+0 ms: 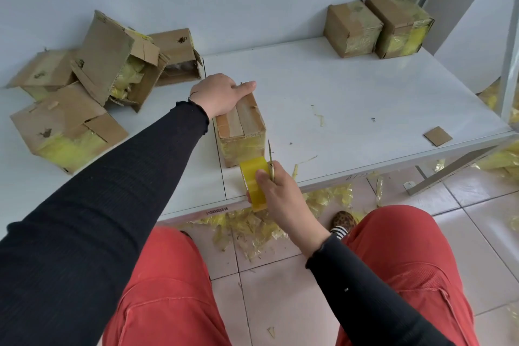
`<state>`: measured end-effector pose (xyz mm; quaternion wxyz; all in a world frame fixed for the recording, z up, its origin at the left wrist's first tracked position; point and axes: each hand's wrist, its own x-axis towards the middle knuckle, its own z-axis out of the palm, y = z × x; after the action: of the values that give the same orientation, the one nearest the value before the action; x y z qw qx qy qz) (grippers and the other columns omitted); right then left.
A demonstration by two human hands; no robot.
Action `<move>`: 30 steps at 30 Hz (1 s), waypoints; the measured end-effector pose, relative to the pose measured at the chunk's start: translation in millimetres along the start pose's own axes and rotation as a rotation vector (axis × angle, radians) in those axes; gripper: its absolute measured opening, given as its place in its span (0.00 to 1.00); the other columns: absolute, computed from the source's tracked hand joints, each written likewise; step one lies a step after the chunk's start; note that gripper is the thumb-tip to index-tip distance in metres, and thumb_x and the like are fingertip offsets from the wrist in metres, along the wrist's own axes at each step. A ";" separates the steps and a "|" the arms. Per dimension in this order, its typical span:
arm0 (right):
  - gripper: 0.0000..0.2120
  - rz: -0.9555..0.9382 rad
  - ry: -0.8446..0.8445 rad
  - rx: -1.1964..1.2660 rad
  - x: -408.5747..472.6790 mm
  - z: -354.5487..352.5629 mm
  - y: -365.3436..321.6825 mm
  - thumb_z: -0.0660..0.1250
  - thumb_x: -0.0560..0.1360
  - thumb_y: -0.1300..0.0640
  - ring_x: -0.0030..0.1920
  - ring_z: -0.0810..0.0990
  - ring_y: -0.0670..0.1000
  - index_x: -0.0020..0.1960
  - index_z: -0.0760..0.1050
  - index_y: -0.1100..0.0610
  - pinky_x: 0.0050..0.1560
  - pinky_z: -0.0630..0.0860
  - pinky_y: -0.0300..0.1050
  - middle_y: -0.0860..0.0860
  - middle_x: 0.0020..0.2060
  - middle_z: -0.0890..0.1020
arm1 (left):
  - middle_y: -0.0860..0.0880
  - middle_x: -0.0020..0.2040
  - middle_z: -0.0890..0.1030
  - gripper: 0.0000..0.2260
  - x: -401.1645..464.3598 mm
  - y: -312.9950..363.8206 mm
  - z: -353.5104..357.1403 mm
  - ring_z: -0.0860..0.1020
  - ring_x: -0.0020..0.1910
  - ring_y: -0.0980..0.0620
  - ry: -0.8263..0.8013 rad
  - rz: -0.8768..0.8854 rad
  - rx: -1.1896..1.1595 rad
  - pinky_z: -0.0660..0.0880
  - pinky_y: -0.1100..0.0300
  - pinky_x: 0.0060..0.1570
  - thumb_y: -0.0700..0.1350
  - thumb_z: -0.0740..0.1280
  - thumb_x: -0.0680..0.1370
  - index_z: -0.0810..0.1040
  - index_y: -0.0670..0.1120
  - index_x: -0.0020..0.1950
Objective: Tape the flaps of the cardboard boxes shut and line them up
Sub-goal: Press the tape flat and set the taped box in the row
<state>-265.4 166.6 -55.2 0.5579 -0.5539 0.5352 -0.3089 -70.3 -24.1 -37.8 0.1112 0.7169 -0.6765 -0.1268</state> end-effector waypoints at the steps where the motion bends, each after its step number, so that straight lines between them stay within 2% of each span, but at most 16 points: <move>1: 0.12 0.033 -0.014 -0.006 5.6 -1.0 -4.2 0.56 0.83 0.48 0.51 0.83 0.66 0.57 0.71 0.56 0.54 0.79 0.68 0.63 0.49 0.83 | 0.50 0.28 0.67 0.33 1.6 -0.8 -1.0 0.71 0.29 0.47 -0.012 -0.002 0.005 0.61 0.55 0.32 0.78 0.52 0.75 0.61 0.49 0.31; 6: 0.12 0.084 -0.047 0.000 16.8 -10.5 -22.1 0.59 0.84 0.50 0.54 0.83 0.66 0.57 0.75 0.57 0.60 0.78 0.68 0.64 0.52 0.84 | 0.49 0.29 0.64 0.33 10.5 -4.0 -4.9 0.68 0.29 0.46 -0.095 -0.016 0.009 0.61 0.53 0.32 0.78 0.51 0.76 0.59 0.48 0.31; 8: 0.13 0.025 -0.038 0.018 12.9 -16.0 -24.7 0.59 0.84 0.50 0.50 0.84 0.63 0.56 0.77 0.58 0.60 0.78 0.65 0.62 0.49 0.84 | 0.49 0.31 0.70 0.35 17.2 -4.7 -9.7 0.73 0.33 0.46 -0.174 -0.100 -0.076 0.69 0.51 0.37 0.78 0.52 0.76 0.67 0.46 0.33; 9: 0.13 -0.016 -0.043 0.043 10.4 -20.1 -27.1 0.60 0.85 0.50 0.48 0.83 0.58 0.56 0.78 0.57 0.59 0.80 0.61 0.58 0.46 0.84 | 0.48 0.35 0.76 0.35 20.1 -5.3 -13.2 0.77 0.37 0.46 -0.229 -0.168 -0.165 0.74 0.51 0.43 0.77 0.55 0.75 0.75 0.45 0.38; 11: 0.12 -0.120 -0.068 0.113 4.9 -29.8 -35.3 0.59 0.85 0.48 0.45 0.81 0.45 0.56 0.81 0.48 0.50 0.79 0.42 0.46 0.44 0.84 | 0.47 0.42 0.83 0.32 22.0 -8.9 -19.4 0.82 0.42 0.46 -0.392 -0.303 -0.376 0.78 0.52 0.51 0.74 0.61 0.76 0.82 0.46 0.48; 12: 0.12 -0.171 -0.085 0.144 1.8 -35.0 -41.8 0.59 0.85 0.46 0.42 0.80 0.39 0.55 0.82 0.41 0.44 0.75 0.32 0.40 0.42 0.83 | 0.46 0.43 0.83 0.27 19.6 -13.1 -21.2 0.81 0.42 0.45 -0.487 -0.352 -0.457 0.78 0.51 0.53 0.71 0.65 0.76 0.82 0.46 0.48; 14: 0.15 -0.256 -0.100 0.182 -2.9 -42.8 -58.8 0.58 0.86 0.47 0.35 0.76 0.34 0.54 0.80 0.31 0.36 0.69 0.25 0.33 0.35 0.80 | 0.42 0.43 0.81 0.17 6.9 -24.8 -16.1 0.79 0.44 0.43 -0.599 -0.454 -0.628 0.76 0.45 0.55 0.57 0.67 0.80 0.78 0.43 0.44; 16: 0.18 -0.340 -0.080 0.192 0.7 -45.9 -69.4 0.56 0.87 0.52 0.35 0.76 0.32 0.55 0.80 0.32 0.36 0.68 0.22 0.31 0.33 0.78 | 0.37 0.40 0.83 0.14 -4.0 -33.6 -1.7 0.79 0.46 0.38 -0.503 -0.607 -0.893 0.74 0.36 0.59 0.44 0.61 0.84 0.77 0.38 0.43; 17: 0.18 -0.367 -0.062 0.185 5.7 -46.1 -73.2 0.56 0.87 0.55 0.35 0.76 0.32 0.54 0.81 0.38 0.37 0.69 0.22 0.30 0.32 0.77 | 0.38 0.38 0.83 0.14 -8.2 -33.0 4.1 0.79 0.44 0.39 -0.425 -0.632 -1.005 0.74 0.38 0.57 0.42 0.60 0.84 0.78 0.38 0.42; 19: 0.13 -0.385 -0.009 0.170 18.9 -43.9 -80.0 0.56 0.87 0.56 0.33 0.73 0.35 0.49 0.76 0.48 0.36 0.68 0.25 0.33 0.31 0.74 | 0.39 0.39 0.74 0.13 -8.0 -29.4 5.1 0.72 0.38 0.45 -0.129 -0.549 -1.099 0.69 0.52 0.46 0.43 0.61 0.83 0.73 0.45 0.38; 20: 0.12 -0.384 0.018 0.161 26.3 -41.6 -83.3 0.57 0.87 0.55 0.32 0.71 0.37 0.46 0.73 0.49 0.36 0.67 0.28 0.35 0.31 0.72 | 0.40 0.40 0.70 0.14 -7.4 -27.9 -0.6 0.68 0.37 0.45 0.095 -0.460 -1.062 0.66 0.53 0.42 0.45 0.61 0.83 0.71 0.47 0.37; 21: 0.12 -0.384 0.036 0.144 33.8 -38.8 -87.1 0.58 0.87 0.54 0.33 0.68 0.38 0.44 0.70 0.50 0.37 0.65 0.31 0.37 0.32 0.70 | 0.40 0.40 0.71 0.15 -9.4 -27.0 -9.5 0.70 0.38 0.45 0.293 -0.375 -1.065 0.67 0.53 0.42 0.49 0.61 0.83 0.72 0.47 0.37; 23: 0.14 -0.384 0.027 0.116 47.9 -32.3 -93.9 0.59 0.86 0.52 0.37 0.65 0.43 0.42 0.65 0.52 0.40 0.63 0.41 0.43 0.36 0.67 | 0.46 0.45 0.81 0.22 -26.3 -27.5 -29.0 0.80 0.44 0.50 0.445 -0.235 -1.130 0.76 0.57 0.48 0.64 0.60 0.82 0.81 0.47 0.47; 25: 0.16 -0.375 0.006 0.122 58.7 -27.2 -97.7 0.59 0.85 0.49 0.41 0.65 0.49 0.43 0.65 0.57 0.44 0.62 0.48 0.51 0.39 0.66 | 0.53 0.61 0.82 0.32 -53.5 -34.1 -34.0 0.80 0.60 0.58 0.341 -0.038 -1.032 0.76 0.61 0.61 0.76 0.58 0.75 0.80 0.54 0.63; 27: 0.21 -0.325 0.000 0.151 63.2 -24.5 -100.7 0.59 0.84 0.44 0.43 0.73 0.52 0.46 0.73 0.61 0.48 0.69 0.52 0.52 0.40 0.74 | 0.54 0.77 0.69 0.42 -78.5 -41.4 -24.6 0.67 0.75 0.59 0.138 0.122 -0.836 0.66 0.60 0.73 0.79 0.63 0.70 0.67 0.57 0.78; 30: 0.19 -0.286 -0.052 0.213 62.8 -23.0 -100.9 0.59 0.84 0.41 0.56 0.84 0.49 0.54 0.83 0.53 0.63 0.78 0.50 0.49 0.52 0.87 | 0.55 0.82 0.52 0.60 -98.1 -41.6 -6.6 0.53 0.81 0.57 -0.020 0.181 -0.632 0.54 0.59 0.78 0.75 0.75 0.62 0.47 0.57 0.84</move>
<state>-247.1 81.4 28.9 0.5775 -0.5700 0.4007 -0.4255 -34.1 76.3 -42.2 0.3321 0.5825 -0.6658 -0.3272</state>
